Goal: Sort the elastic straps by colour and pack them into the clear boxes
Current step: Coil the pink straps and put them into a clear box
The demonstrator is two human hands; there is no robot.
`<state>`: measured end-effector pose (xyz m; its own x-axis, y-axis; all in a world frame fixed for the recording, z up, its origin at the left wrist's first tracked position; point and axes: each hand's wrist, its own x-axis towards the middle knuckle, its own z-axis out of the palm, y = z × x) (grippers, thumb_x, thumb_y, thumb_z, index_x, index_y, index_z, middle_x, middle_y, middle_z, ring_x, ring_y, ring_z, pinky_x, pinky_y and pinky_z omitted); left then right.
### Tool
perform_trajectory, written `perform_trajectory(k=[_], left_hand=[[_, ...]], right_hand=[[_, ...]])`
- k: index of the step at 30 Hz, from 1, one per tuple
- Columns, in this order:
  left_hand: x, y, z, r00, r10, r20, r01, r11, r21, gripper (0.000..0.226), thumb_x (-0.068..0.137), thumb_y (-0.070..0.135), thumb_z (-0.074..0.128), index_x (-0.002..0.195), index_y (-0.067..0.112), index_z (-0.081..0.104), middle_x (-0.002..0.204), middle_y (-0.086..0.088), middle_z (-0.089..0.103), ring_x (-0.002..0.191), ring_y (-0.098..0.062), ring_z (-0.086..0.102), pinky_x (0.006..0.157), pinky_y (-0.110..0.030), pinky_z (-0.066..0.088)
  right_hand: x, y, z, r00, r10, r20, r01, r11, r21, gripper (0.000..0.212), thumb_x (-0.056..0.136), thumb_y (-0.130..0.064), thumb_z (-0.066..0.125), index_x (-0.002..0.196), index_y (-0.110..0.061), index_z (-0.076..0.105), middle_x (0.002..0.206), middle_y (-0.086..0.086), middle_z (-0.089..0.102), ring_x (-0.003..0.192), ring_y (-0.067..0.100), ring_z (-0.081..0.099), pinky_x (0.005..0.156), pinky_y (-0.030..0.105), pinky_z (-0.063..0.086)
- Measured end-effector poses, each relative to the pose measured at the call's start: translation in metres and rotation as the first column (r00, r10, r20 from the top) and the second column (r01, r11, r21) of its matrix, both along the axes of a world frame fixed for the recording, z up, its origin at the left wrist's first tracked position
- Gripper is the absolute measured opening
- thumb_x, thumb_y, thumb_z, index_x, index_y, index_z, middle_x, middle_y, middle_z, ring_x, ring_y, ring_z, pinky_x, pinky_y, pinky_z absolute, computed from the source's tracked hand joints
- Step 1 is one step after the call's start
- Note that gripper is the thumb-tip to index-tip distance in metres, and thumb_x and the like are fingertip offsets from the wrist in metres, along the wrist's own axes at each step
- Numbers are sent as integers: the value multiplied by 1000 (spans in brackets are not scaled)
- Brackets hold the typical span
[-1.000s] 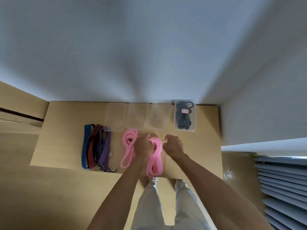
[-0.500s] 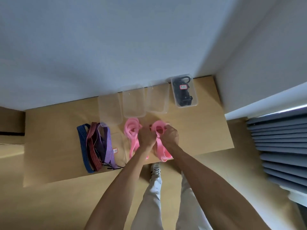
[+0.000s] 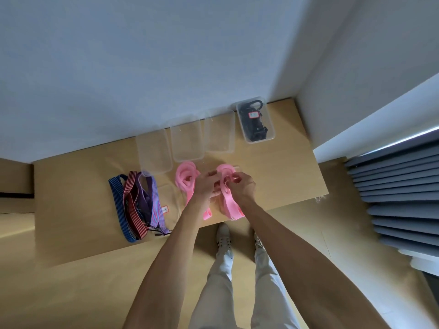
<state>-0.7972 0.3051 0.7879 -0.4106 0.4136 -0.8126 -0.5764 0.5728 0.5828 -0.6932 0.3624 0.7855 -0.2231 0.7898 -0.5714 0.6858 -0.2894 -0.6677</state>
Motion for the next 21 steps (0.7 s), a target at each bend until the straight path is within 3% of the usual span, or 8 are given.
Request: perform_trajectory(k=[4,8,12,16,19,21], left_hand=[[6,-8,20,1000,-9,26,7,995,96,15,97,10,61,107,15,71,88,-9,76,76,-22,74,64,-28,60],[5,-12,54,993,-42,-111,56,989,134,33,96,2,56,83,25,75,91,-12,74,87,-28,72,60,-28,60],[1,-11,96,978,-13,-209,57,977,206,30,90,-7,49,95,9,73,96,-22,73,89,-33,73,72,-42,64],[-7,-5,141,968,83,-238,1,943,333,27,88,-11,47,103,-3,69,88,-23,68,79,-30,70,75,-45,61],[-16,1,173,957,167,-239,-59,913,404,26,84,-12,47,98,-2,66,88,-17,65,78,-26,65,63,-32,59],[-23,4,193,959,183,-214,-70,892,447,28,80,-14,47,93,1,66,90,-17,66,81,-27,64,61,-26,57]], right_hand=[[4,-4,18,997,10,-72,-11,1000,-18,25,98,-19,57,116,-6,67,110,12,71,99,27,66,87,37,55],[7,-6,47,995,-7,-95,11,999,44,24,96,-22,64,112,-4,65,104,9,72,93,25,68,84,38,57],[3,-2,93,987,-57,-149,88,974,210,11,89,-9,66,97,-2,68,90,11,72,83,28,68,78,41,57],[-8,6,147,961,13,-276,96,922,376,4,86,-3,64,89,-4,66,83,9,69,73,21,62,67,33,52],[-14,11,181,928,70,-366,112,884,454,5,88,-6,63,89,-10,63,82,-1,65,75,4,58,67,18,46],[-16,15,201,904,43,-425,185,857,480,6,88,-6,61,88,-12,61,74,-10,60,67,-4,56,58,7,39]])
